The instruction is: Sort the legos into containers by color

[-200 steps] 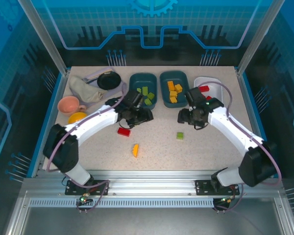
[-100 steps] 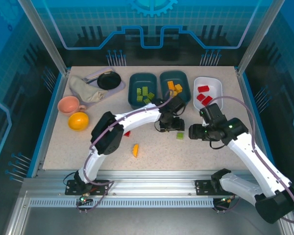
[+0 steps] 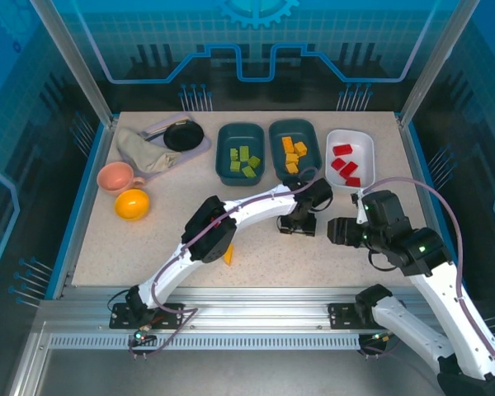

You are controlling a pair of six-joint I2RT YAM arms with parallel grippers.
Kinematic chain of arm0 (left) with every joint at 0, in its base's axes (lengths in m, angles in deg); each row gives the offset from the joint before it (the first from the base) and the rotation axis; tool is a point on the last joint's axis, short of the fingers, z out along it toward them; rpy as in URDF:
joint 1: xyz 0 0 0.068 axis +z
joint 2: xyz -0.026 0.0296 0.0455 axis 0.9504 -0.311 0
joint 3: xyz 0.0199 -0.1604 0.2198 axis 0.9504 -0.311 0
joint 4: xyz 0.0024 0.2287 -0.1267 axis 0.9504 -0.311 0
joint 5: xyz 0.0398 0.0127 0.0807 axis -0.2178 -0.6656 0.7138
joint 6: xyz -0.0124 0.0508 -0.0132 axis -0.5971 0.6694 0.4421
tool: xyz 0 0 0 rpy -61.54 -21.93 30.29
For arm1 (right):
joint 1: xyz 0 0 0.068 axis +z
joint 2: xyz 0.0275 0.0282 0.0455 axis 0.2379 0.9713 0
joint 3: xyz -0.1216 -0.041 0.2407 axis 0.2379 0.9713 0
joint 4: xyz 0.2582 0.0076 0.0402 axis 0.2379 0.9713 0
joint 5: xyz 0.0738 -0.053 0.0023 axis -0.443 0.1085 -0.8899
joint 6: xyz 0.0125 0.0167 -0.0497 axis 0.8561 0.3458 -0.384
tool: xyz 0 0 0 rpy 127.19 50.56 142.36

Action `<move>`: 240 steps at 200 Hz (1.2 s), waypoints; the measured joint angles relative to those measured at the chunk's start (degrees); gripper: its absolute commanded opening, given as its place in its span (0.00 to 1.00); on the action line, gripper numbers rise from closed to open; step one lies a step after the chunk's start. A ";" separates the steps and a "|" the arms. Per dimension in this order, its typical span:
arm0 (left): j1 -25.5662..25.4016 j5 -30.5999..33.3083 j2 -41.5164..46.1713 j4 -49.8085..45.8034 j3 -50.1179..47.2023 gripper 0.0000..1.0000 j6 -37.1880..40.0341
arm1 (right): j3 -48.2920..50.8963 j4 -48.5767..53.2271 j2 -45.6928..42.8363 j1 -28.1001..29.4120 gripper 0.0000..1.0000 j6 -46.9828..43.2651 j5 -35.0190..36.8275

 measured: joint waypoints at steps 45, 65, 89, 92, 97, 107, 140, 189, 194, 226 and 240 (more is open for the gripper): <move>-0.15 3.10 -0.79 -0.79 1.90 0.22 0.22 | -0.02 -0.02 -0.11 -0.02 0.70 -0.11 -0.61; -0.15 4.44 -0.76 -0.81 1.90 0.20 0.33 | 0.00 -0.02 -0.11 -0.17 0.70 -0.13 -1.01; 0.35 5.75 0.04 -0.55 0.94 0.20 0.11 | 0.02 -0.20 -0.09 -0.55 0.70 -0.42 -2.05; 0.50 5.77 0.35 -0.46 0.48 0.20 0.09 | 0.04 -0.31 -0.09 -0.57 0.70 -0.55 -2.27; 0.90 5.81 1.03 -0.35 -0.46 0.20 -0.13 | 0.11 -0.61 -0.07 -0.66 0.70 -0.68 -2.82; 2.08 5.81 2.89 -0.31 -2.58 0.20 -0.33 | 0.39 -1.36 0.04 -0.76 0.70 -1.01 -3.82; 9.64 5.70 10.56 0.85 -6.40 0.20 -1.46 | 2.51 -7.32 2.86 -0.70 0.70 -2.08 -10.84; 22.21 3.80 14.62 6.95 -5.25 0.19 -1.81 | 2.84 -21.09 16.17 2.38 0.71 -2.56 -16.52; 23.26 3.48 14.29 7.45 -4.70 0.20 -1.84 | 2.64 -22.60 17.66 2.40 0.71 -2.45 -16.83; 27.76 1.75 9.18 11.87 2.34 0.19 -2.62 | -2.23 -28.70 27.19 2.36 0.71 -1.31 -17.97; 29.18 1.05 5.29 13.77 7.28 0.19 -3.34 | -5.49 -30.56 31.10 2.21 0.71 -0.87 -18.36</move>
